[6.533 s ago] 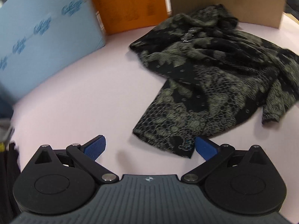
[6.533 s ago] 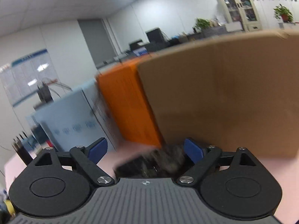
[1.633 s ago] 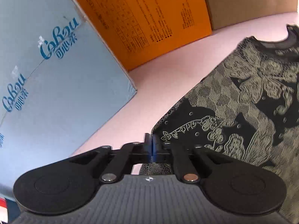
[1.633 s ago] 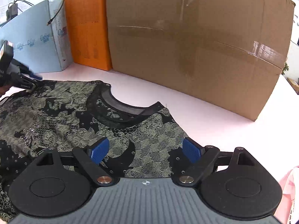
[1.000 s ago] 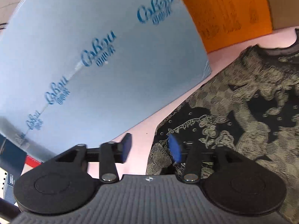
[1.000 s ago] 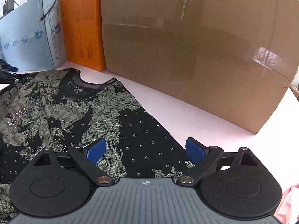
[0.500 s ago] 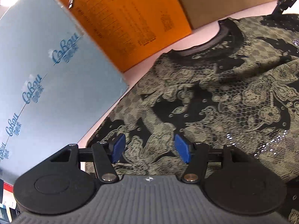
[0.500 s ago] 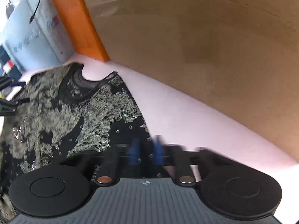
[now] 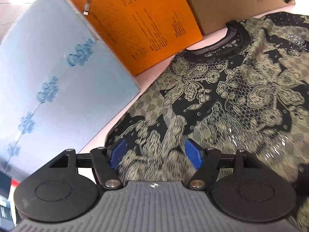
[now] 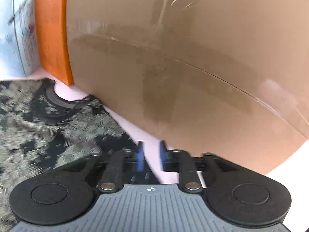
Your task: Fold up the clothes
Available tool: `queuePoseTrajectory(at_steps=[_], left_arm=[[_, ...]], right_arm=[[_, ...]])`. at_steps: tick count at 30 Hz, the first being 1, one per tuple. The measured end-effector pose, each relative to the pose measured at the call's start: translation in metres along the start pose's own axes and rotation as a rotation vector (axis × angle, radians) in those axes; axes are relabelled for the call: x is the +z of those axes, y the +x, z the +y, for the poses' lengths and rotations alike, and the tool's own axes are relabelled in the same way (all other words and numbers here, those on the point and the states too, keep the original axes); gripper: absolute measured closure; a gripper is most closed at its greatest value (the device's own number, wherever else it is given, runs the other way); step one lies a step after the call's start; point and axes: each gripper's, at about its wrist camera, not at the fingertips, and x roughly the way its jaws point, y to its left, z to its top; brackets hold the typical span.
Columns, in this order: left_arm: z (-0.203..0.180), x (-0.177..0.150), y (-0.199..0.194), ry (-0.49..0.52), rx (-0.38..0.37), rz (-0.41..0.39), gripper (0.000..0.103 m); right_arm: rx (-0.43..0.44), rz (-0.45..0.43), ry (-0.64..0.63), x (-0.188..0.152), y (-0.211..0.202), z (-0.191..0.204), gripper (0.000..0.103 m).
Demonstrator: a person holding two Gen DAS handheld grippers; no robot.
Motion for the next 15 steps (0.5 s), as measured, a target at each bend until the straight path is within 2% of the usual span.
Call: queuePoseTrajectory(at_steps=[6,9,12,15], left_arm=[[0.000,-0.051,-0.074,-0.179,-0.057,-0.009,0.031],[-0.001,-0.082,-0.118,-0.208,-0.183,-0.026,0.029],[-0.021,-0.102,-0.153,-0.093,-0.333,-0.069,0.025],[-0.057,-0.109,-0.173,0.096,-0.393,-0.125,0.025]], right_arm=[[0.110,-0.023,0.190,-0.089,-0.110,0.036,0.069],[0.164,0.001,0.268,-0.136,-0.157,0.068,0.069],[0.207,0.035,0.330,-0.170,-0.177,0.103,0.062],[0.260,0.062,0.304,-0.187,-0.175,0.135,0.059]])
